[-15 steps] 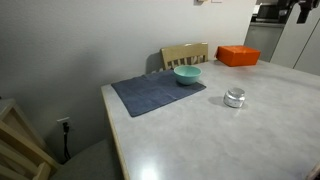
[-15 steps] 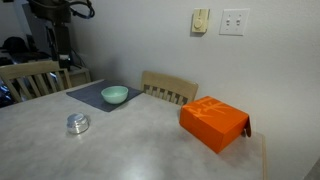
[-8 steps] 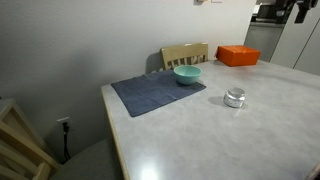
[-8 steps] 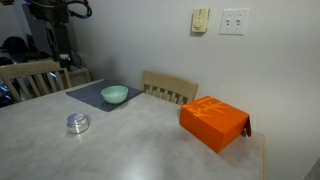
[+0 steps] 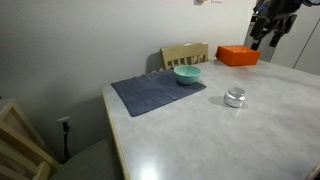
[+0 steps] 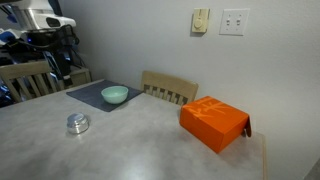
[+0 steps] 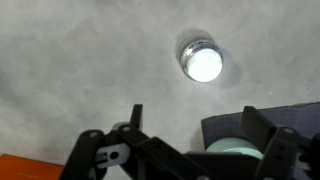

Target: Uncover the silver bottle and put the lid on the table

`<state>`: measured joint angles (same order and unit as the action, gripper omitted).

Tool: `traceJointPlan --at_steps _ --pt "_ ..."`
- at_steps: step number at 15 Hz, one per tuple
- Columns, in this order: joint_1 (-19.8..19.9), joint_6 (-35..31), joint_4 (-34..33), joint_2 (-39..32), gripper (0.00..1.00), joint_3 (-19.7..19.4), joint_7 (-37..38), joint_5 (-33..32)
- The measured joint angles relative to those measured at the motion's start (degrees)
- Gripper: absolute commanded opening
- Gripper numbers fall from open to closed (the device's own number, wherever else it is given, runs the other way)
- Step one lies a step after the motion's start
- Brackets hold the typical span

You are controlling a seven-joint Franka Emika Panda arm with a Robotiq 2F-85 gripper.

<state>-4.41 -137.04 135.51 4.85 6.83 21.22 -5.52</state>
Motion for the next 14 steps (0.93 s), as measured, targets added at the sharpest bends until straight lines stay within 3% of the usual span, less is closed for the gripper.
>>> traceJointPlan --at_steps 7,14 --pt "-0.14 -0.26 0.20 -1.03 1.00 0.01 0.16 -0.33" --pt "-1.69 -3.99 0.25 -7.60 1.00 0.05 0.17 -0.34"
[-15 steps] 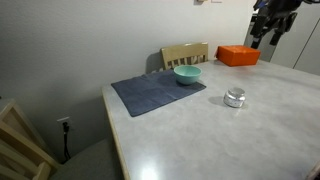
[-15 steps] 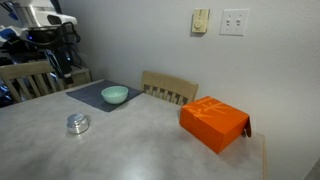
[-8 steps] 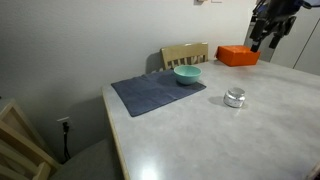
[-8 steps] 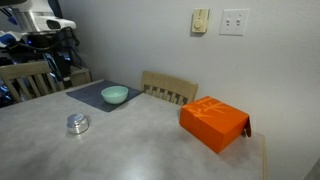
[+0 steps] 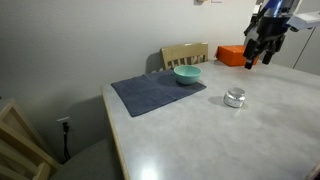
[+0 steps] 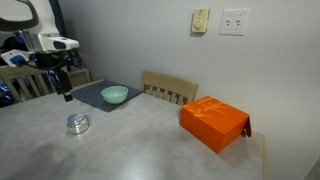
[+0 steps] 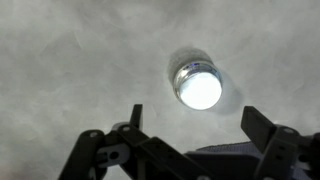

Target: Uncover the silver bottle and put the lid on the table

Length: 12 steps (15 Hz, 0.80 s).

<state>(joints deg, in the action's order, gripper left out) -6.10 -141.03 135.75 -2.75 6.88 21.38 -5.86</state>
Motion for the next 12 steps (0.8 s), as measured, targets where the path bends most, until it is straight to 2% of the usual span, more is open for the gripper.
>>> traceJointPlan --at_steps 9,12 --pt "-3.31 -6.90 1.30 -7.22 1.00 -0.01 0.13 -0.01" --pt "-4.30 -10.19 1.42 -9.17 1.00 -1.23 2.30 -3.81"
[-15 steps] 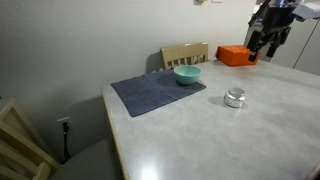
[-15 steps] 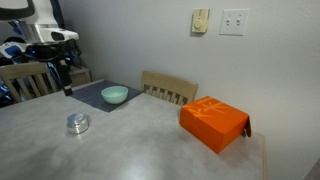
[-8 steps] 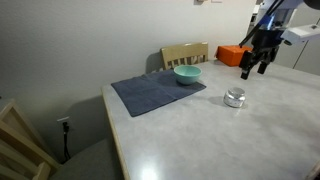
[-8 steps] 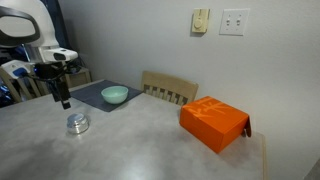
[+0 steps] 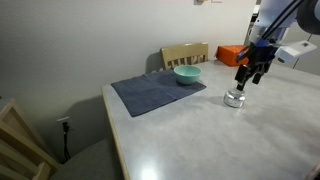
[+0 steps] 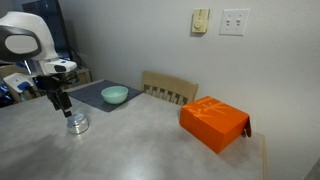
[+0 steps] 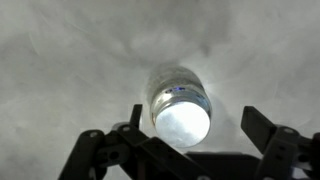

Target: Uncover the silver bottle and put the lid on the table

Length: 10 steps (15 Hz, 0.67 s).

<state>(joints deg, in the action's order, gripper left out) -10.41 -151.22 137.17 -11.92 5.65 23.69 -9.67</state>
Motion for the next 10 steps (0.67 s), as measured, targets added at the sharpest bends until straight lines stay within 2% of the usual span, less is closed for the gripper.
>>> traceJointPlan --at_steps 4,10 --pt "-1.38 -4.04 0.01 -2.15 1.00 -2.43 2.02 -4.20" --pt "-2.00 -7.47 -0.03 -4.25 1.00 -3.06 1.82 -3.88"
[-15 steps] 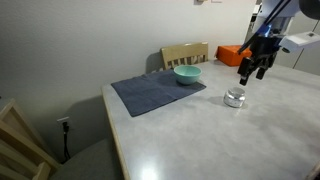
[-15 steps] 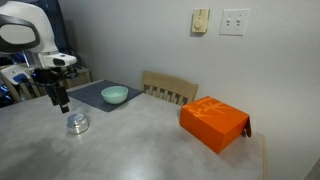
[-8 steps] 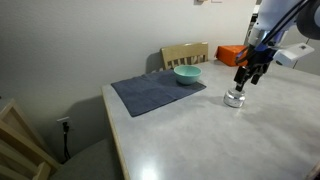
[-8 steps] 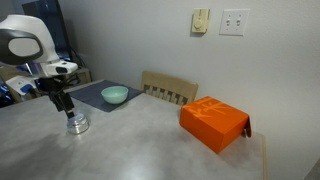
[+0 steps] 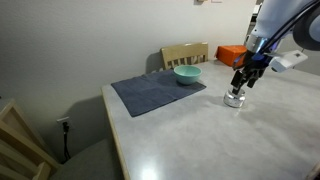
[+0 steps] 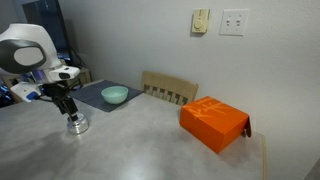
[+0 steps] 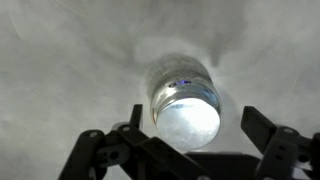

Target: Uncover the silver bottle and put the lid on the table

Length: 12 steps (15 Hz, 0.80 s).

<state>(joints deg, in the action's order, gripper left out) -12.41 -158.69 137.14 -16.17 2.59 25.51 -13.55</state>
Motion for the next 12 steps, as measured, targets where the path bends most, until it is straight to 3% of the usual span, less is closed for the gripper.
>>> traceJointPlan --at_steps 12 --pt "-0.21 -2.19 -0.42 -1.22 1.00 -1.15 -0.75 0.04"
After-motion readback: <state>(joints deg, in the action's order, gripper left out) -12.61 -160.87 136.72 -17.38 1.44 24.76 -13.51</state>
